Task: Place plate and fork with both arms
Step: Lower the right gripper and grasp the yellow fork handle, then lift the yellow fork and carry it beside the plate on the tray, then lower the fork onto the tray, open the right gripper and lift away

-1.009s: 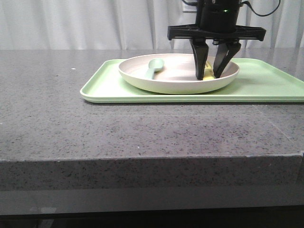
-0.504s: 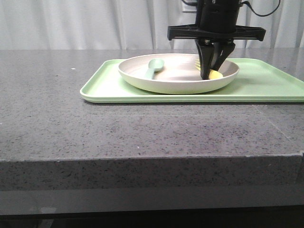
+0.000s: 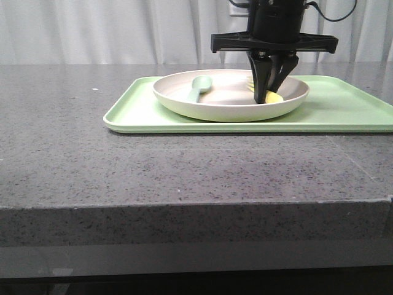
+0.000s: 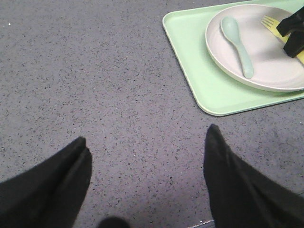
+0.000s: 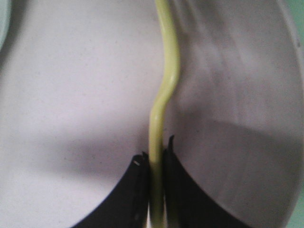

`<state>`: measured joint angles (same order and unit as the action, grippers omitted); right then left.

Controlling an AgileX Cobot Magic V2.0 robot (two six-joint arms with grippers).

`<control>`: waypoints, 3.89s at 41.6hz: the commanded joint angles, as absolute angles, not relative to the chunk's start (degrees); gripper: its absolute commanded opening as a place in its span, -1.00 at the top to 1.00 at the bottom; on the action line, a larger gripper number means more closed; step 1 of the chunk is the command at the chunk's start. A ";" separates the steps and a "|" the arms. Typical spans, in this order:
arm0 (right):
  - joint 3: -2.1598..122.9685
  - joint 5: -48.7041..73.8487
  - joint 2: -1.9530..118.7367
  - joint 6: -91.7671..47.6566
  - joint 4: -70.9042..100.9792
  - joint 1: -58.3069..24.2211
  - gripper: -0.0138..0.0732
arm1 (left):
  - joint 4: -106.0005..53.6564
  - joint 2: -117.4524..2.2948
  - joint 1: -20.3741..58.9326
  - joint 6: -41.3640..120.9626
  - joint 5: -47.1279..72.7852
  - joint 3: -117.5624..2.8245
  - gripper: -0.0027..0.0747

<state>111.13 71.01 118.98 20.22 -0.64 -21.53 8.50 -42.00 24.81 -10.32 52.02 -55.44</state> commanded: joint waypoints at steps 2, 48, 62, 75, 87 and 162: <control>112.93 73.58 115.62 19.47 -0.91 -21.53 0.66 | 8.98 -42.02 25.22 -10.28 48.11 -56.91 -0.34; 99.17 70.44 95.27 11.46 -0.82 -7.16 0.66 | 8.98 -42.02 25.22 -10.28 47.06 -56.91 -0.34; 90.48 59.85 95.97 9.60 1.73 -6.43 0.66 | 8.98 -42.02 25.22 -10.28 45.39 -56.91 -0.34; 89.50 56.97 100.72 8.56 4.08 -6.43 0.67 | 8.98 -42.02 25.22 -10.28 45.39 -56.91 -0.34; 89.50 55.89 102.86 8.24 5.37 -6.43 0.67 | 8.98 -42.02 25.22 -10.28 45.39 -56.91 -0.34; 76.38 60.13 66.50 3.13 3.12 -6.43 -0.39 | 8.87 -42.02 25.22 -10.28 45.52 -56.91 -0.34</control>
